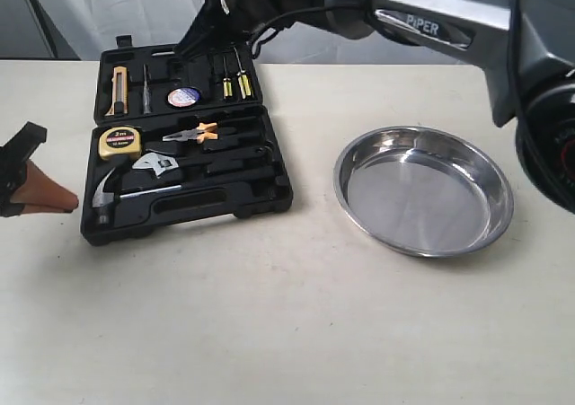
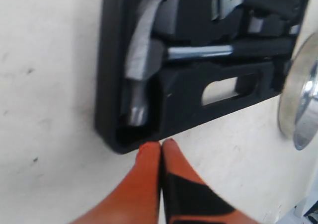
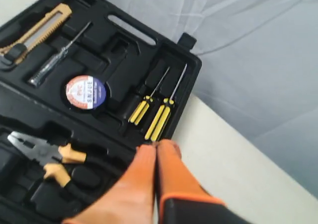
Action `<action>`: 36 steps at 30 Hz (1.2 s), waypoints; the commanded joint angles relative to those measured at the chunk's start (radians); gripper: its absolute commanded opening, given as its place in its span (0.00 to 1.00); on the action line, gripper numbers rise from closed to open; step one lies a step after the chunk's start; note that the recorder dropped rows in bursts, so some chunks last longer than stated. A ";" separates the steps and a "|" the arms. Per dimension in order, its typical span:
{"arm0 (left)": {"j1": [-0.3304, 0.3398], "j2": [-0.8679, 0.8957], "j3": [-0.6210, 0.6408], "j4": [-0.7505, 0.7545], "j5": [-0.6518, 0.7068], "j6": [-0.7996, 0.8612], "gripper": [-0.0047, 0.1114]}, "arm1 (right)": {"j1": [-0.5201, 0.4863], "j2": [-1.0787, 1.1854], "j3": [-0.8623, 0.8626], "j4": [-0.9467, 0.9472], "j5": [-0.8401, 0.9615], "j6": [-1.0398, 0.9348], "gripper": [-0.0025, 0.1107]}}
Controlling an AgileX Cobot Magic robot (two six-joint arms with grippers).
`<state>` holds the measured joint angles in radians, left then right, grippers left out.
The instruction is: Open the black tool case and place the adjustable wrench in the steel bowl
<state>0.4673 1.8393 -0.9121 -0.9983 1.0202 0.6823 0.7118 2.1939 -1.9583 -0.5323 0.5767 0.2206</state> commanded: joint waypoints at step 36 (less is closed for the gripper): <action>-0.001 -1.165 0.391 -0.271 0.000 0.453 0.04 | -0.003 -1.201 1.190 0.254 -0.039 0.082 0.01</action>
<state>0.4673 0.7142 -0.5466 -1.2277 0.9561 1.1070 0.7118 1.0063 -0.7741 -0.2852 0.5258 0.3144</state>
